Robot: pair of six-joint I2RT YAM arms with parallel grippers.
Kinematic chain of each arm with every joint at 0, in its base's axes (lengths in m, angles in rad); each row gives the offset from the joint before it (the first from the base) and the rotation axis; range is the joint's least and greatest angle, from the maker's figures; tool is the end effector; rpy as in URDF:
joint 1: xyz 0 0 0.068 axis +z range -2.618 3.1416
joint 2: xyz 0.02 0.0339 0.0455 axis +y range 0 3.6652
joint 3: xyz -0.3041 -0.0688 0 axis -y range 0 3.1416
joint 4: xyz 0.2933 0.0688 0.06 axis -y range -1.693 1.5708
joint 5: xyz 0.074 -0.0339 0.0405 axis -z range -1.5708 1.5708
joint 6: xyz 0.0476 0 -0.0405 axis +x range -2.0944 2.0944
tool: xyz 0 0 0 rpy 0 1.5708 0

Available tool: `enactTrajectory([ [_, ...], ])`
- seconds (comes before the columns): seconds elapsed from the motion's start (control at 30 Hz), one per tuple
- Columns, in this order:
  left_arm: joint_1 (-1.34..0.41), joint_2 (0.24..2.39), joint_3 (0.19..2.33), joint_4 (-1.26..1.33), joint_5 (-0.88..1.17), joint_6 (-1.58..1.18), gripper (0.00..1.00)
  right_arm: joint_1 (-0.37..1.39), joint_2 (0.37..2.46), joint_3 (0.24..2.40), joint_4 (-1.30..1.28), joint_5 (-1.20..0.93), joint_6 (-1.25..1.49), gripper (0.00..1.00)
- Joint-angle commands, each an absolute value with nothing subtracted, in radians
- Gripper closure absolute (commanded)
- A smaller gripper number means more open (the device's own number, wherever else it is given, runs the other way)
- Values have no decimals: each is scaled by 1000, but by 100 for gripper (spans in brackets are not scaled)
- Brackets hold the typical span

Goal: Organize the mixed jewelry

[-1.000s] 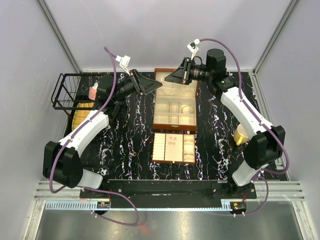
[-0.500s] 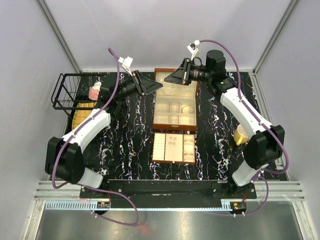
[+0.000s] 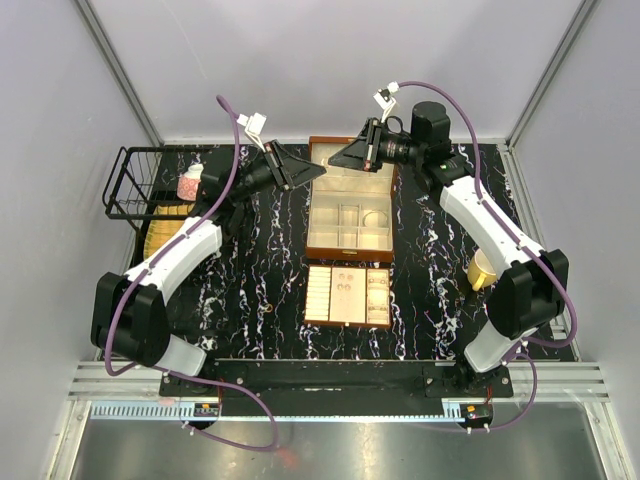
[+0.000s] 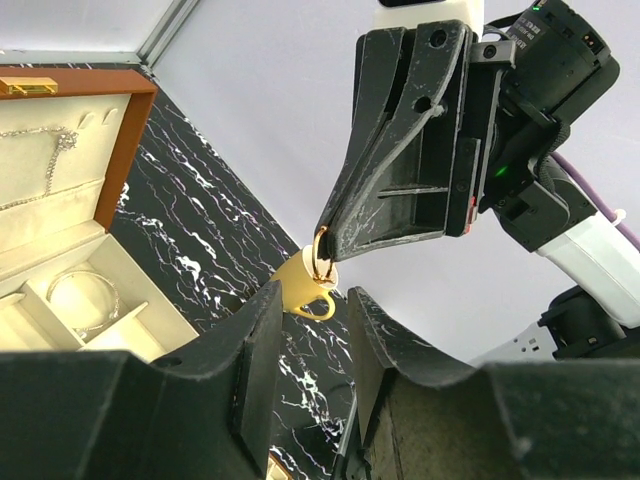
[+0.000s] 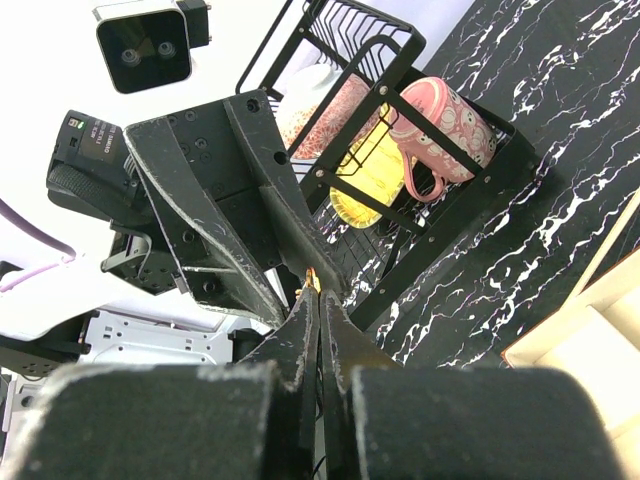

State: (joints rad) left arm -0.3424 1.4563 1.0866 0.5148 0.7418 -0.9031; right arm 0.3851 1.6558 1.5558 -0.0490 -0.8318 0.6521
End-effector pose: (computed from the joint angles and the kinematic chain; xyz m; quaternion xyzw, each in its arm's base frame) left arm 0.3550 -0.1607 0.3813 0.0948 0.6616 -0.6038 0.4344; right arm 0.4025 0.2011 0.4312 -0.1690 0.7221 0.5618 0.3667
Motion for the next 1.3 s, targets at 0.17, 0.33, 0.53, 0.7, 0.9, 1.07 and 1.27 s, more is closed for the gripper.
enactTrajectory([
  [0.17, -344, 1462, 1131, 600, 761, -931, 64, 391, 1638, 1555, -8, -845, 646, 100],
  [0.33, -344, 1466, 1134, 606, 761, -940, 66, 397, 1641, 1552, -9, -845, 643, 100],
  [0.53, -344, 1471, 1138, 609, 764, -945, 73, 408, 1652, 1554, -8, -845, 640, 100],
  [0.7, -344, 1471, 1137, 612, 768, -946, 76, 413, 1654, 1554, -8, -845, 632, 100],
  [0.9, -344, 1471, 1135, 612, 772, -946, 82, 414, 1652, 1552, -12, -842, 624, 100],
  [1.07, -344, 1466, 1127, 604, 773, -940, 88, 414, 1649, 1549, -12, -842, 621, 100],
  [1.27, -344, 1463, 1134, 583, 770, -933, 100, 414, 1641, 1543, -17, -838, 609, 100],
])
